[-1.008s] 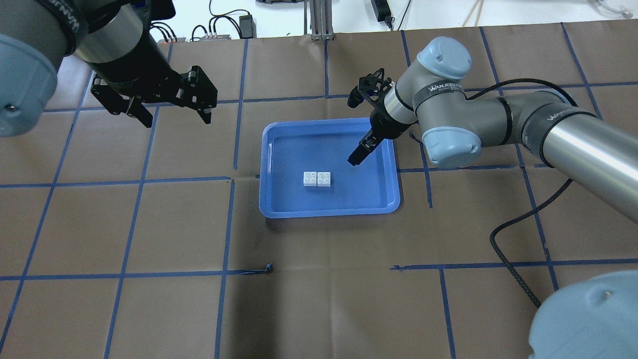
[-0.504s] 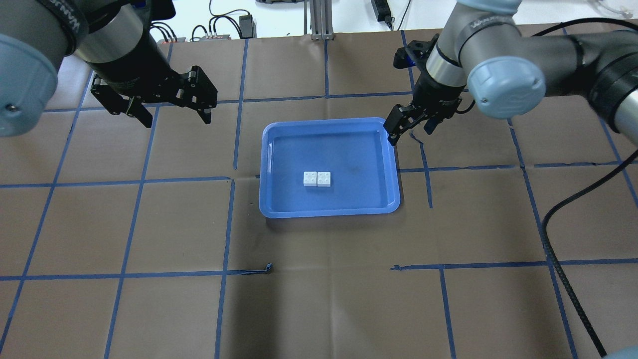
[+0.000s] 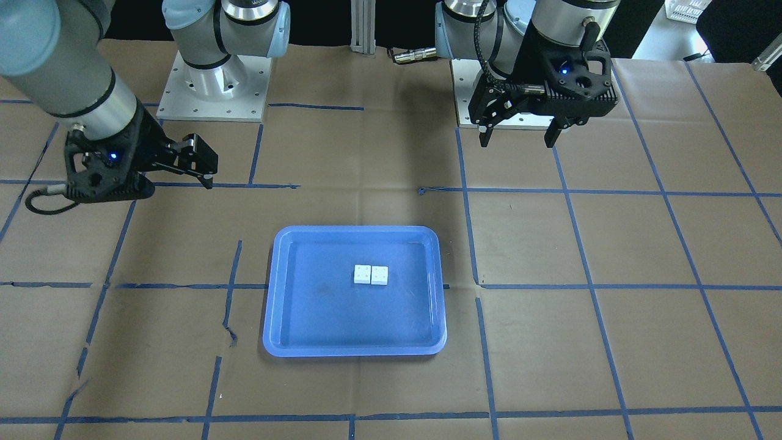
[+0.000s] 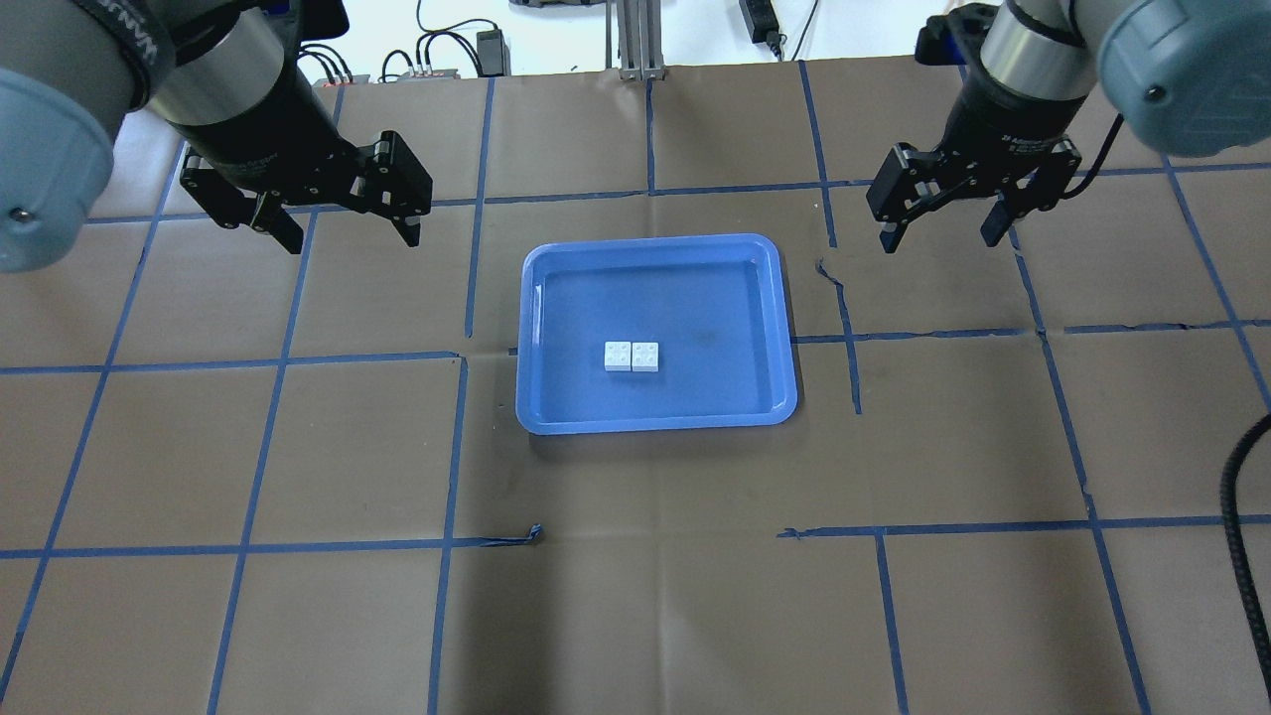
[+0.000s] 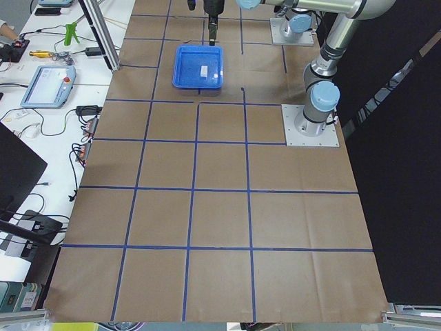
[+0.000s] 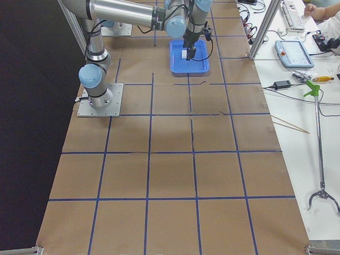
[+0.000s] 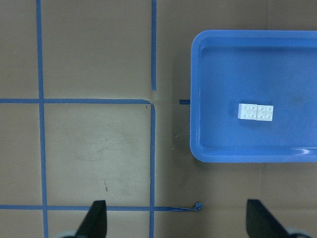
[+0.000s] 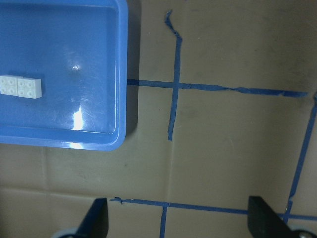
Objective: Assemble white blocks and place on blue tray
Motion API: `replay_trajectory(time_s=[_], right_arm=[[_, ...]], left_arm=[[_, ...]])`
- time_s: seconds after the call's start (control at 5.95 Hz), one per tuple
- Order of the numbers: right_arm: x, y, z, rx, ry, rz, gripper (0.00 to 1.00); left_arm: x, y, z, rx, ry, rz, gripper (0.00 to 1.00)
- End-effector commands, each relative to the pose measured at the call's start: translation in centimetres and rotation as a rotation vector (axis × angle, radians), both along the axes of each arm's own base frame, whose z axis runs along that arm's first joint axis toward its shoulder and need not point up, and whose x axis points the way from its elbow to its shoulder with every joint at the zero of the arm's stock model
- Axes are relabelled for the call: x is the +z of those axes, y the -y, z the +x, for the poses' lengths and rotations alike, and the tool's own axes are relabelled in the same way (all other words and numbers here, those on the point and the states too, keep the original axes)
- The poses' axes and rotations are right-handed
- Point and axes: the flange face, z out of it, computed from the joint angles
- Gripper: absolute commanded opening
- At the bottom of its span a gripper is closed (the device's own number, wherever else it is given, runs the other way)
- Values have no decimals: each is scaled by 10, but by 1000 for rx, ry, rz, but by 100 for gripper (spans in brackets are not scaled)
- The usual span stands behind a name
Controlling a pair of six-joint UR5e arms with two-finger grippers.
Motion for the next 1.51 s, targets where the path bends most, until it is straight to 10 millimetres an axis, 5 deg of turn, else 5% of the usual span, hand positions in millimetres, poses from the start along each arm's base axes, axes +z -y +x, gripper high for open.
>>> replay_trajectory(time_s=[0.0,1.34], right_arm=[[37,-36,17,-114,-26,-15,100],[41,-16,17,-132,-66,4,100]], left_arm=[[0,0,0,0,0,0,100],[0,0,0,0,-2,0,100]])
